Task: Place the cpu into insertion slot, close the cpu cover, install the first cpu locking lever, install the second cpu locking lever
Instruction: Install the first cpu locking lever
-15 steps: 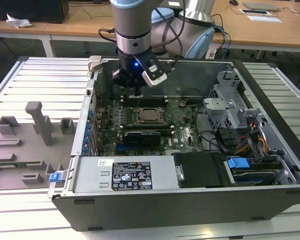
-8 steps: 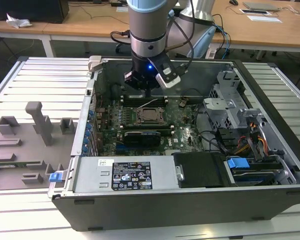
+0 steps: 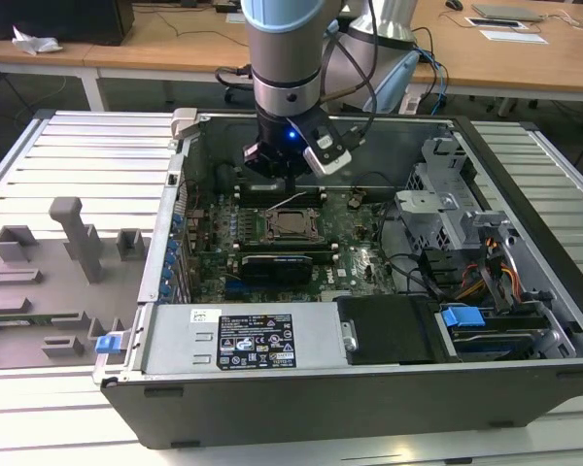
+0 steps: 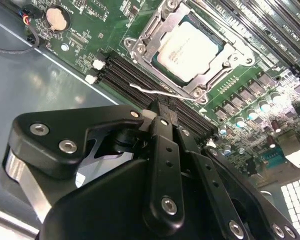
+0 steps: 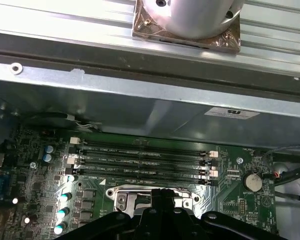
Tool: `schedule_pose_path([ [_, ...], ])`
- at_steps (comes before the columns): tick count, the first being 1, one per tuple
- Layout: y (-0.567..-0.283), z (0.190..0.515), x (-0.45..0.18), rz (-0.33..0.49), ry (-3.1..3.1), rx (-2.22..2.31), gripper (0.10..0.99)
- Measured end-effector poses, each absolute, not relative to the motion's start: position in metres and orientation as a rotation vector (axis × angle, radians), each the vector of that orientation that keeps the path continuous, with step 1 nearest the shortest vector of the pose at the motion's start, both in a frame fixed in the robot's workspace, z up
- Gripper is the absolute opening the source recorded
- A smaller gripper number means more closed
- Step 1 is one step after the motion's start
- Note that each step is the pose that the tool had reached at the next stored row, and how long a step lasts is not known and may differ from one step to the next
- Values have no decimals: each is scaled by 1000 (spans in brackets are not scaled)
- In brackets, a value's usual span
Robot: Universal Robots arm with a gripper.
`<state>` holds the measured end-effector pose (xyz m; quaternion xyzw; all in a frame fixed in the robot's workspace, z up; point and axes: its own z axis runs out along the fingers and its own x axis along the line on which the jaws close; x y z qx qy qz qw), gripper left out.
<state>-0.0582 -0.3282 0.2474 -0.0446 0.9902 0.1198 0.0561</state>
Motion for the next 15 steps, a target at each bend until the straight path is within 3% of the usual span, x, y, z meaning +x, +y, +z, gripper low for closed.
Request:
schedule_pose_path([
  [15,-328,233,-58,360,2985,-138,106],
])
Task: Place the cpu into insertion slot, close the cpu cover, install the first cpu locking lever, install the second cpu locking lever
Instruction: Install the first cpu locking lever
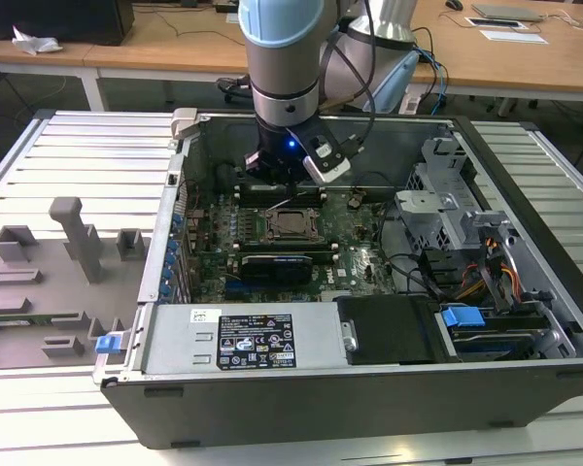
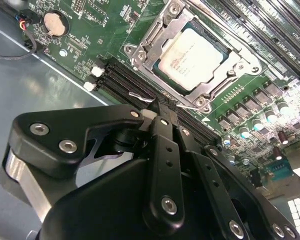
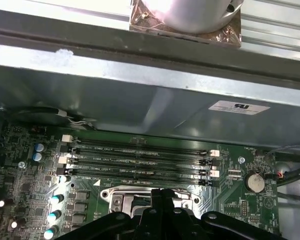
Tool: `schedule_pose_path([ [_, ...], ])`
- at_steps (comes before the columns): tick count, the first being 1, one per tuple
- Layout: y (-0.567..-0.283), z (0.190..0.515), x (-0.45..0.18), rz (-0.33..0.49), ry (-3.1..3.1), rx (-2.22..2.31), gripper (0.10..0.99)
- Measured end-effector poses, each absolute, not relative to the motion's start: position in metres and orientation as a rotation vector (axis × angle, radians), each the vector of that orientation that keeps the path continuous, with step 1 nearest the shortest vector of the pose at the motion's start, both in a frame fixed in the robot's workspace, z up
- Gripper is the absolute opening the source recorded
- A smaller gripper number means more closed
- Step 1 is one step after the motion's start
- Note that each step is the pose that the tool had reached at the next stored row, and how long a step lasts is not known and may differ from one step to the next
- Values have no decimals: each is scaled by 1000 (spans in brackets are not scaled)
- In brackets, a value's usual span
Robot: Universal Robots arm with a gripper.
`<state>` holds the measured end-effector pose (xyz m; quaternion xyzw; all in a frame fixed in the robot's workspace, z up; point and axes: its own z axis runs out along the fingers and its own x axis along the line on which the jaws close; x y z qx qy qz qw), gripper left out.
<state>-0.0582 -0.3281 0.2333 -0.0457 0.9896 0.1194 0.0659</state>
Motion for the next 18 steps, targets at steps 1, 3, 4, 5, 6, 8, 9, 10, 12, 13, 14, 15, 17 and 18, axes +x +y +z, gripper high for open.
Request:
schedule_pose_path([
  [1,-328,233,-58,360,2985,-137,106],
  [3,-328,230,-57,359,2985,-135,106],
  [4,-328,230,-55,359,2985,-134,106],
  [5,-328,229,-54,359,2985,-134,106],
  [6,-328,229,-53,359,2985,-133,106],
  [8,-328,228,-50,359,2985,-133,106],
  [9,-328,228,-46,358,2985,-133,106],
  [10,-328,227,-44,358,2985,-132,106],
  [12,-327,226,-40,357,2986,-131,106],
  [13,-327,226,-39,357,2986,-131,106],
  [14,-327,226,-38,357,2986,-130,106],
  [15,-326,226,-38,356,2986,-129,106],
  [17,-324,226,-38,356,2986,-129,106],
  [18,-324,226,-38,356,2986,-129,106],
])
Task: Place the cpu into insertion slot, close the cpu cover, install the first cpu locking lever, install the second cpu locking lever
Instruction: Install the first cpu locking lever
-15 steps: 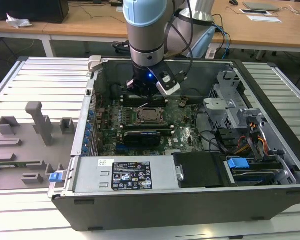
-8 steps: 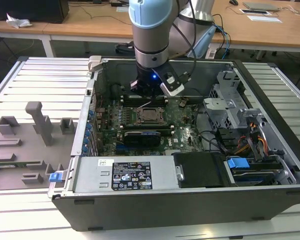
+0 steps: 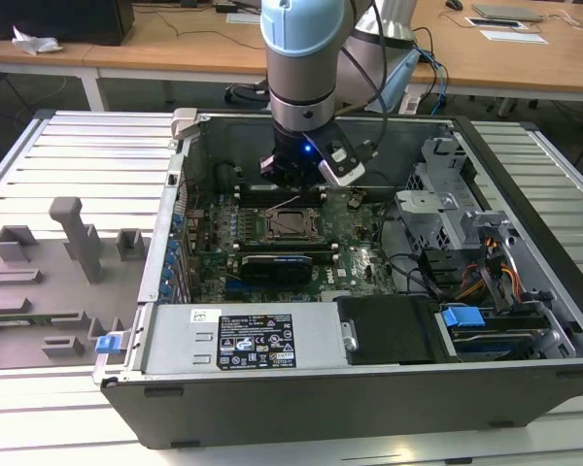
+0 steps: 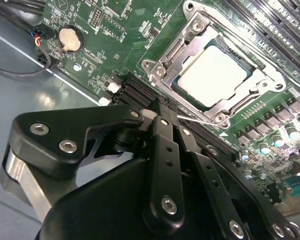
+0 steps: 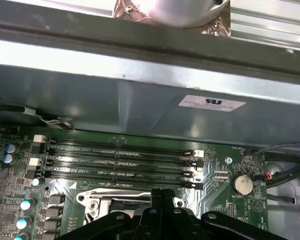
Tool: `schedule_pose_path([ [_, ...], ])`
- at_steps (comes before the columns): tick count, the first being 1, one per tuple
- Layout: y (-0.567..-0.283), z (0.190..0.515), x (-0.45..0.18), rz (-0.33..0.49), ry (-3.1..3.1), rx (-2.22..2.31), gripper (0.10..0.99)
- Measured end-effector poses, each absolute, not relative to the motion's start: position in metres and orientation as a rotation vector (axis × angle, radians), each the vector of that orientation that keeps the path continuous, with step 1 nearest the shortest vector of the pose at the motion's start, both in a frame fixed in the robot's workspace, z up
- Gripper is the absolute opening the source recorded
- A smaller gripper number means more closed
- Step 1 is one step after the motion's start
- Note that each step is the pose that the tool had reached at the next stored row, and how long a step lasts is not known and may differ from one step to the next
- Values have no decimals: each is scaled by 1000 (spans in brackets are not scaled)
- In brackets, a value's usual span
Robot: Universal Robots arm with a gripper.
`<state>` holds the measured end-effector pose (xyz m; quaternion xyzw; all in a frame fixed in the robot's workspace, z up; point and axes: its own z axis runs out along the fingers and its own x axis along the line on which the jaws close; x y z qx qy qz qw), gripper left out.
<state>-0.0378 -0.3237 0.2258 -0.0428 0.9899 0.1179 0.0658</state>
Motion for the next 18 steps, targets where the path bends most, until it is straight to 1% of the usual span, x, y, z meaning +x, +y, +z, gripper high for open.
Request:
schedule_pose_path([
  [6,-319,222,-42,353,2986,-129,106],
  [13,-317,214,-43,319,2983,-133,106],
  [18,-317,212,-44,314,2967,-135,106],
])
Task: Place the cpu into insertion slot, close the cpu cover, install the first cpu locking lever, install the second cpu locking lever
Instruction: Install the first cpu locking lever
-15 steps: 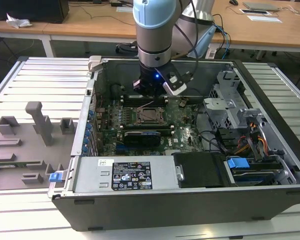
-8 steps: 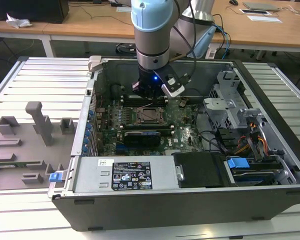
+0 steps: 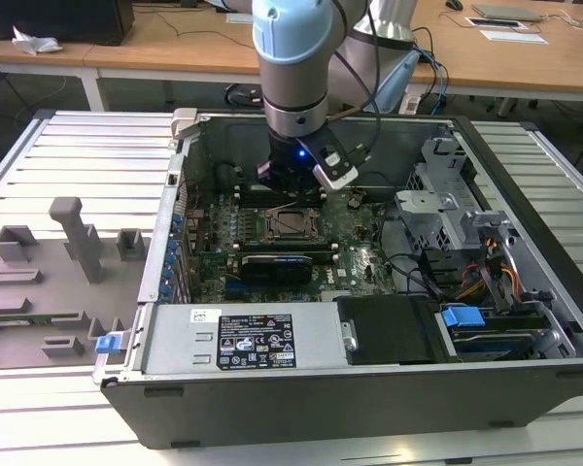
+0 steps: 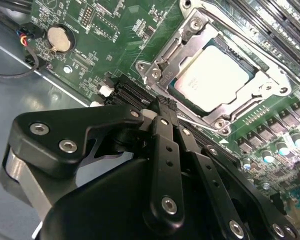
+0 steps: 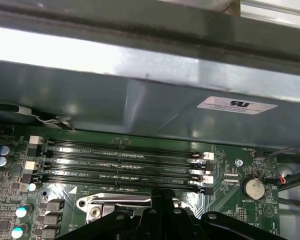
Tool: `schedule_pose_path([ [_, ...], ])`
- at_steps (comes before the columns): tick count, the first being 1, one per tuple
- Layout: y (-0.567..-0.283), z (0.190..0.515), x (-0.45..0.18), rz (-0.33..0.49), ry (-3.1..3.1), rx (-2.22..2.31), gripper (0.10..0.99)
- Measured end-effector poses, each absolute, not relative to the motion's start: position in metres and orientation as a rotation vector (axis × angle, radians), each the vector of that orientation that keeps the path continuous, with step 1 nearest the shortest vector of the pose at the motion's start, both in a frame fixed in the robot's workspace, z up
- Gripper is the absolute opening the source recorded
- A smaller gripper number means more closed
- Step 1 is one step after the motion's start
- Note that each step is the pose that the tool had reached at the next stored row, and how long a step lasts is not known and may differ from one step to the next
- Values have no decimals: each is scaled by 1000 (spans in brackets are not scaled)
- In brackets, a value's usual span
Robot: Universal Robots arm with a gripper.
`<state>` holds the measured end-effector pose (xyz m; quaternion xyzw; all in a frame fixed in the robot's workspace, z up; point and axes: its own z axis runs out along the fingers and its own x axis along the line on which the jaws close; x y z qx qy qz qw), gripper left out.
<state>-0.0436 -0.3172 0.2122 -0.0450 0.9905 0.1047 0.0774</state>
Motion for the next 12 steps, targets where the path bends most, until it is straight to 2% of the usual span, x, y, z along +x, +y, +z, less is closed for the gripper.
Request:
schedule_pose_path([
  [12,-317,203,-47,300,2900,-143,106],
])
